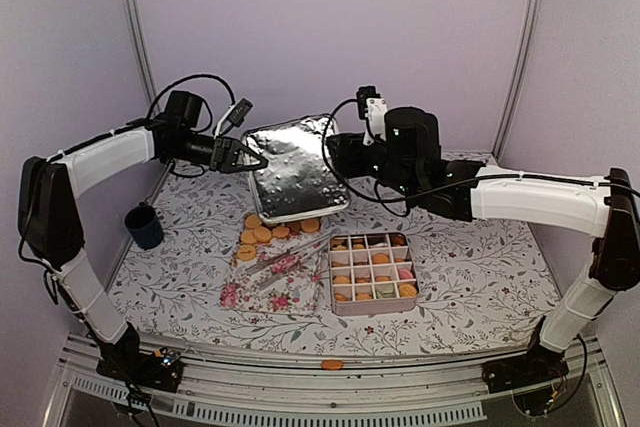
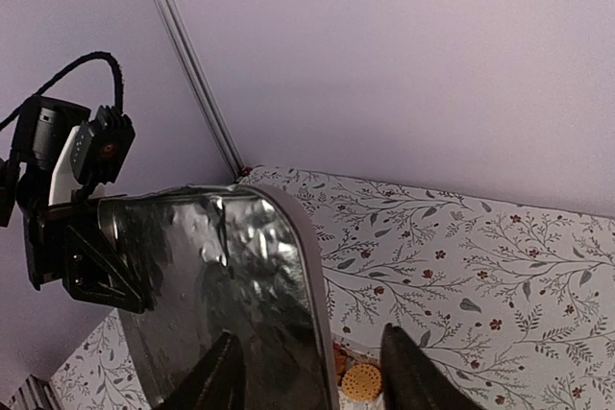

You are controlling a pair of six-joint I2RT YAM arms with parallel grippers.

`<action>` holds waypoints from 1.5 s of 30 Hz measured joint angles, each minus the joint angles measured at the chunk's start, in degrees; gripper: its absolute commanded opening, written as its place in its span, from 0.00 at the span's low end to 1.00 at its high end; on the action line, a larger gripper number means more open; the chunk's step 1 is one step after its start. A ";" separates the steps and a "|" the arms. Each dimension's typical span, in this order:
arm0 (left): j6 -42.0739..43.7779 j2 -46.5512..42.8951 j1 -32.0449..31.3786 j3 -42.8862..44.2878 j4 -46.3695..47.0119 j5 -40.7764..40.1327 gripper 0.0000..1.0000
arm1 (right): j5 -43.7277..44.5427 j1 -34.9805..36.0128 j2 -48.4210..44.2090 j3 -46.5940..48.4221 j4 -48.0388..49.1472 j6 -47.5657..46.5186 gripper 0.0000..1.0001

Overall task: Pack the cookies
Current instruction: Pass from the right arm to the left, then pass from the left arm to the right

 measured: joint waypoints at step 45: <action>98.75 -38.95 -31.30 -48.46 64.04 -57.42 0.00 | -52.22 -13.53 -6.80 -10.49 -1.31 38.45 0.76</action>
